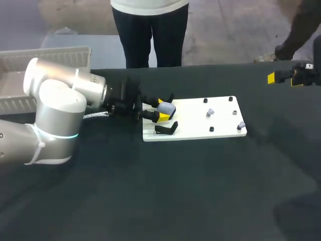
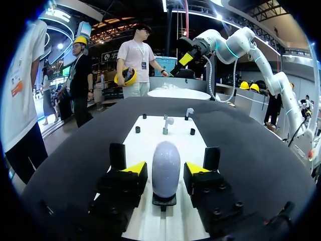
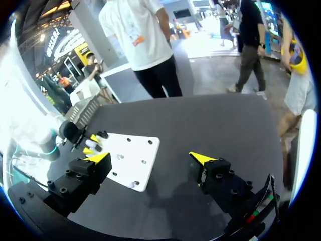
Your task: Pick up each earbud case from the left stands, insert the matching earbuds, close the lid, and place the case in the box.
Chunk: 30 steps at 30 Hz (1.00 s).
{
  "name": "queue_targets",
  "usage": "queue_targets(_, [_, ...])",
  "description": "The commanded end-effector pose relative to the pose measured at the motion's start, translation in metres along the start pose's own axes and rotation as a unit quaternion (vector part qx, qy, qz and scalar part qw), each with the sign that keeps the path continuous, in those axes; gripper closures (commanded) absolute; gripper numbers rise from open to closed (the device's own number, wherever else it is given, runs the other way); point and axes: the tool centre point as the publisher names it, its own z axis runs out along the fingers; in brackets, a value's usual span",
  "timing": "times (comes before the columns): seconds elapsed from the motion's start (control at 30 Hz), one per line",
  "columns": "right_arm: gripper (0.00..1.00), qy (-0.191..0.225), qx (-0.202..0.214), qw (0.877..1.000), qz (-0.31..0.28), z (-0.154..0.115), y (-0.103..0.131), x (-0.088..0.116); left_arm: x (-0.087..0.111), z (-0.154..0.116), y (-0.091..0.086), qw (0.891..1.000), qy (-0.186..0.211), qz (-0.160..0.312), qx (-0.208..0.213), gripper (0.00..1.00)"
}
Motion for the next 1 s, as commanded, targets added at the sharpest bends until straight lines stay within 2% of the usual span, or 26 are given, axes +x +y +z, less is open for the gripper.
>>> queue_targets(0.03, [0.00, 0.000, 0.003, 1.000, 0.001, 0.0000, 0.0014, 0.0001, 0.0008, 0.0009, 0.0019, 1.000, 0.000, 0.001, 0.002, 0.55])
queue_targets(0.27, [0.00, 0.000, 0.003, 1.000, 0.001, 0.0000, 0.0014, 0.0001, 0.0014, 0.0011, 0.0021, 1.000, 0.000, 0.001, 0.004, 0.55])
queue_targets(0.33, [0.00, 0.000, 0.003, 1.000, 0.001, 0.0000, 0.0014, 0.0001, 0.0011, 0.0012, 0.0024, 1.000, -0.001, 0.001, 0.004, 0.57])
queue_targets(0.43, [0.00, 0.000, 0.003, 1.000, 0.001, 0.0000, 0.0014, 0.0001, 0.0008, 0.0018, 0.0032, 1.000, 0.000, 0.001, 0.005, 0.64])
queue_targets(0.53, [0.00, 0.000, 0.003, 1.000, 0.001, 0.0000, 0.0014, 0.0001, 0.0005, 0.0026, 0.0036, 1.000, 0.000, 0.001, 0.007, 0.75])
queue_targets(0.67, [0.00, 0.000, 0.003, 1.000, 0.001, 0.0000, 0.0014, 0.0001, 0.0004, 0.0034, 0.0034, 1.000, 0.001, 0.001, 0.009, 0.82])
queue_targets(0.73, [0.00, 0.000, 0.003, 1.000, 0.001, 0.0000, 0.0014, 0.0001, 0.0004, 0.0034, 0.0034, 1.000, 0.002, 0.001, 0.010, 0.93])
queue_targets(0.8, [0.00, 0.000, 0.003, 1.000, 0.001, 0.0000, 0.0014, 0.0001, 0.0001, 0.0034, 0.0029, 1.000, 0.002, 0.001, 0.010, 1.00])
queue_targets(1.0, [0.00, 0.000, 0.003, 1.000, 0.001, 0.0000, 0.0014, 0.0001, -0.0069, -0.0019, -0.0006, 1.000, -0.002, 0.009, 0.009, 1.00])
